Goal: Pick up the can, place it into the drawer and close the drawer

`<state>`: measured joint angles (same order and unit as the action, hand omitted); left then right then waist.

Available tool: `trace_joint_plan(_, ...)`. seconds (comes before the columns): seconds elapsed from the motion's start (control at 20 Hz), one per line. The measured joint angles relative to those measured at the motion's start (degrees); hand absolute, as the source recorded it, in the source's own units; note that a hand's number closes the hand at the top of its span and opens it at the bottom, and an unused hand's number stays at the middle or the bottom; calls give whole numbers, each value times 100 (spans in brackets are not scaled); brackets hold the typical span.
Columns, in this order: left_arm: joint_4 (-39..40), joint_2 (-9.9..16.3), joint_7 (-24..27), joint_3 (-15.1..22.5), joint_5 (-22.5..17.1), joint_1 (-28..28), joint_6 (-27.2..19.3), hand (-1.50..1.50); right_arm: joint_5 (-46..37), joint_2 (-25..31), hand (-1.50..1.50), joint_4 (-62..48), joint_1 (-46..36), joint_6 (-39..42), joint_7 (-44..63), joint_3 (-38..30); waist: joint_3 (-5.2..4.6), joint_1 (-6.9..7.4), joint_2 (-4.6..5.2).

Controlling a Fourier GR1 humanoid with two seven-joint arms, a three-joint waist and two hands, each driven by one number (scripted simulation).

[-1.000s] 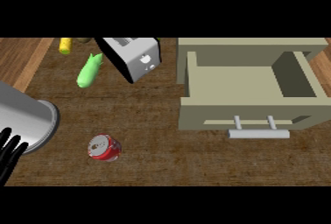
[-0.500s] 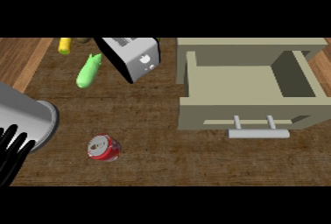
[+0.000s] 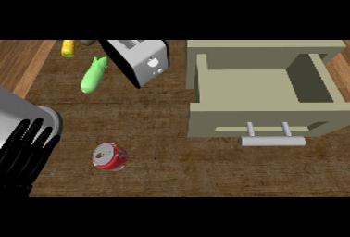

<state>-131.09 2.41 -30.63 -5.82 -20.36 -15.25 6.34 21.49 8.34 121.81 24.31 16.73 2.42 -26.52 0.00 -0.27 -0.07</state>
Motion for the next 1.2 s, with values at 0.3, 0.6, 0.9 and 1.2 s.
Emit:
trace_joint_plan(0.3, 702, -128, 444, 157, 372, 206, -9, -150, 148, 15, -150, -56, -97, 210, 129, -307, -2, 4, 3)
trace_joint_plan(0.6, 1491, -187, 1040, 353, 782, 301, -20, -150, 269, -94, -150, 127, -44, 363, 309, -500, -1, -1, 3)
trace_joint_plan(0.9, 2429, -224, 1840, 420, 1095, 418, -143, -150, 379, -141, -150, 164, -28, 558, 422, -714, -3, -2, 3)
trace_joint_plan(1.2, 3146, -194, 2609, 221, 1192, 313, -110, -150, 453, -387, -150, 318, 185, 846, 409, -884, -2, -2, 2)
